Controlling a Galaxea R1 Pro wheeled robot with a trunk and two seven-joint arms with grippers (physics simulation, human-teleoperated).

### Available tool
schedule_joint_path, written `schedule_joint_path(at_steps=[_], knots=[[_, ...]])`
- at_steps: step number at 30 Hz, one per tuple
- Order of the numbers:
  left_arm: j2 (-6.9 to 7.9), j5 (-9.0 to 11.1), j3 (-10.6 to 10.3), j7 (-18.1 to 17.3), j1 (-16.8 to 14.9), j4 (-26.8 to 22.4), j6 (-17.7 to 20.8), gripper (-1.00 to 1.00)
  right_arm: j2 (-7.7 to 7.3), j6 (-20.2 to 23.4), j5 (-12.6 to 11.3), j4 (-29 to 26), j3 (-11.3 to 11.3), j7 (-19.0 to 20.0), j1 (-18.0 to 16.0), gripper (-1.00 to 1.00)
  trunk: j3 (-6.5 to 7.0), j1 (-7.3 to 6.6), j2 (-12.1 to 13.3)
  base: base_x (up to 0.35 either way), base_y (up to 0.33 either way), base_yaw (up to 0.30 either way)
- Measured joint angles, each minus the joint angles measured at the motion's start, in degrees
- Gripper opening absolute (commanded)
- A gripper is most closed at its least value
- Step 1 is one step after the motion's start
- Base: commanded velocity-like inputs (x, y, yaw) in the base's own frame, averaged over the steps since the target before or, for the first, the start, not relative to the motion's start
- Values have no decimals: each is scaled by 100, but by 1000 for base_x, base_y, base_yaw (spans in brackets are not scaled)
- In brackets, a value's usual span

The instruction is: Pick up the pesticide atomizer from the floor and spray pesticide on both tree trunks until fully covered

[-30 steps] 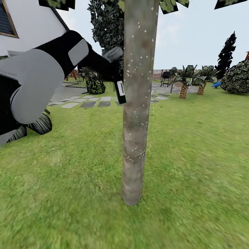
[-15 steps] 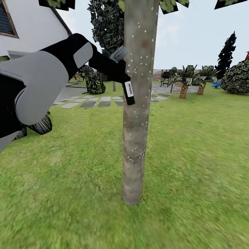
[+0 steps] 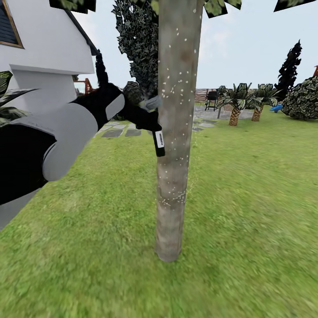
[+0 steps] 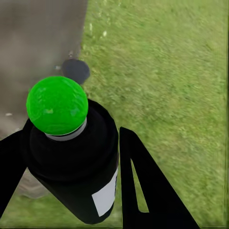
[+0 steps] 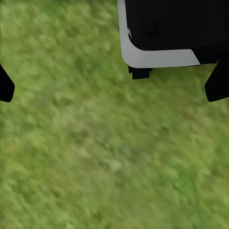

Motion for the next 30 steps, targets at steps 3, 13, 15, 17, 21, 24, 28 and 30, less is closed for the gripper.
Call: schedule_joint_path(at_steps=[3,13,15,17,21,24,28,30], knots=[[1,-33,-4,6,259,1,-127,-100,0,0,0,-1,0,0,0,100,0,0,0,0,0,0],[18,-87,3,50,985,-17,-643,-100,0,0,0,2,0,0,0,100,0,0,-1,0,0,0],[53,-78,6,61,1023,-148,-658,-100,0,0,0,-1,0,0,0,100,1,0,-1,0,0,0],[82,-78,6,62,1029,-271,-653,-100,0,0,0,-1,0,0,0,100,1,0,-1,0,0,0],[547,-166,-14,51,1031,-1734,65,-100,0,0,0,-2,0,0,0,100,2,1,1,0,0,0],[666,-49,17,52,1031,-2886,474,-100,0,0,0,0,0,0,0,100,1,-1,-2,0,0,0],[683,-71,17,52,1031,-3279,522,-100,0,0,0,-1,0,0,0,100,1,0,-1,0,0,0],[686,-75,23,53,1033,-3358,540,-100,0,0,0,-2,0,0,0,100,1,0,-1,0,0,0]])
